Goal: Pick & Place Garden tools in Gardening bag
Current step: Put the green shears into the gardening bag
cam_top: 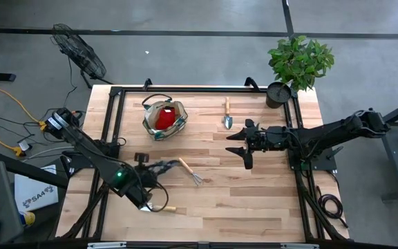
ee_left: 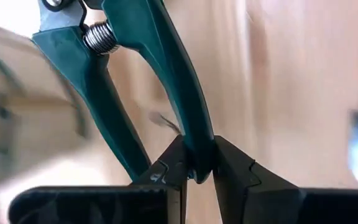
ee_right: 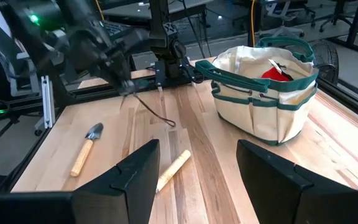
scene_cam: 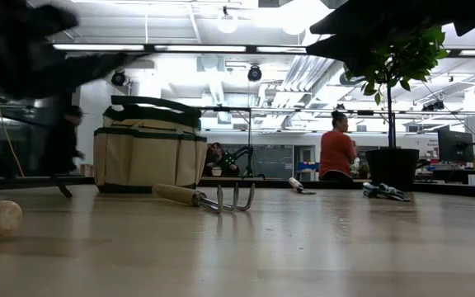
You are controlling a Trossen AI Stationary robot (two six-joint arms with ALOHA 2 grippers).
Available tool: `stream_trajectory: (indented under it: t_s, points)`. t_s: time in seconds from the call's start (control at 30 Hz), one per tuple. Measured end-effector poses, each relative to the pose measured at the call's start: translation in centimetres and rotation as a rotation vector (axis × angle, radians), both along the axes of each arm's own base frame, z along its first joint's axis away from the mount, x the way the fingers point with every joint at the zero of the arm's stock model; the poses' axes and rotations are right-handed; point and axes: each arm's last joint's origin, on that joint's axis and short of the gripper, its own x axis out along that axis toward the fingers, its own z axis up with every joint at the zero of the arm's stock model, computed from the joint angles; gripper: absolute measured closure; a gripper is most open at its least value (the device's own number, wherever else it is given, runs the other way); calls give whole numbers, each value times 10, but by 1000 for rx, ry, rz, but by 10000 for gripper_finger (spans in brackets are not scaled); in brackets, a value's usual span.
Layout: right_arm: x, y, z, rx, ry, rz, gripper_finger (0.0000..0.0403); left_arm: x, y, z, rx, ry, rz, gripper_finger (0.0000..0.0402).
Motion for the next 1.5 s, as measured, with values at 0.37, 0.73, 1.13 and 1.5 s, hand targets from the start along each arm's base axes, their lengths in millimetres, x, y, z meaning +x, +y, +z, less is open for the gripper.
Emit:
stream_trajectory:
  t_s: [0.37,0.73,1.13,1.5]
  points:
    - [1,0,4,-2,-42,4,197,28,-4,36,245,-359,-84,360]
    - [1,0,7,33,-76,0,197,64,40,39,413,-177,-318,360]
    - [3,-10,21,110,-225,-50,197,80,61,49,952,154,-727,360]
    - [5,-19,33,211,-291,8,197,93,71,61,1239,379,-860,360]
